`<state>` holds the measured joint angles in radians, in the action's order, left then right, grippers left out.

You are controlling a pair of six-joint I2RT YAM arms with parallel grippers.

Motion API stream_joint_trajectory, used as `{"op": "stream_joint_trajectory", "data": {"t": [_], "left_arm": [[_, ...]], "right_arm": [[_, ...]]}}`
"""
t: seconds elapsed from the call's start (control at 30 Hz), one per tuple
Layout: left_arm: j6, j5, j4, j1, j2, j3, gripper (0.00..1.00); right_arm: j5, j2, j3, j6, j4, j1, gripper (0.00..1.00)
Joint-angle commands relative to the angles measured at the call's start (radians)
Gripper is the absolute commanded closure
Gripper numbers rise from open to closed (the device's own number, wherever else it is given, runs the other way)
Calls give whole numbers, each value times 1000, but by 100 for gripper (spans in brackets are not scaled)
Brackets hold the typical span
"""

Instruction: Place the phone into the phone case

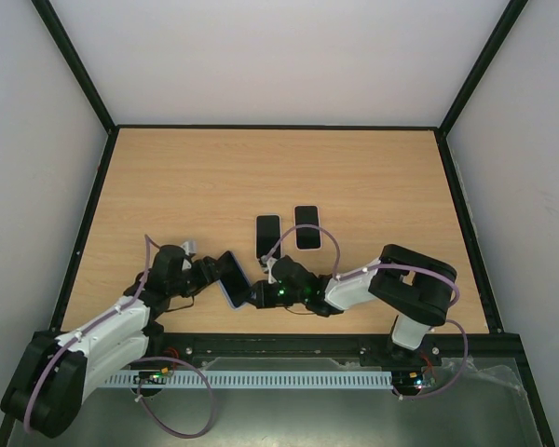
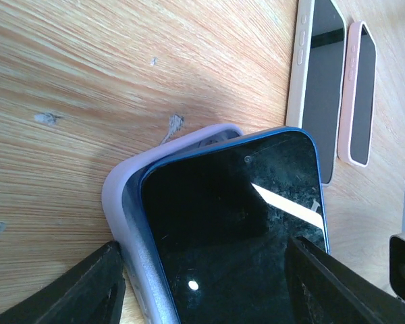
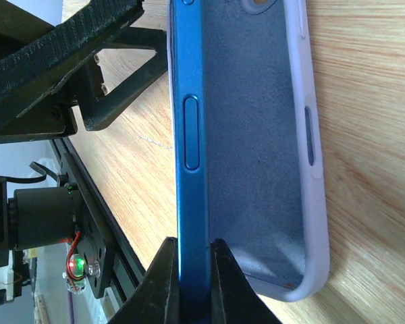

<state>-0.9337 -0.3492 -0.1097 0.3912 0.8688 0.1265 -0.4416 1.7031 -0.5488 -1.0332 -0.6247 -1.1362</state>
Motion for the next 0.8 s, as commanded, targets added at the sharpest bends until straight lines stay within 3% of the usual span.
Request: {"op": "stream_joint_trajectory", "data": {"t": [0.0,0.5,0.77], "left_arm": [[-5,-48,-82,17,30,-12,35],[-4,-120,-197,95,91,-17,47],[21,-97,-154,126,99,-5,53]], "right_arm": [[-16,2,30,-36,-14,-8,98],[-3,-4,77,-143,-113,-72,97],[58,-56,115,-150,-82,-73,90]]}}
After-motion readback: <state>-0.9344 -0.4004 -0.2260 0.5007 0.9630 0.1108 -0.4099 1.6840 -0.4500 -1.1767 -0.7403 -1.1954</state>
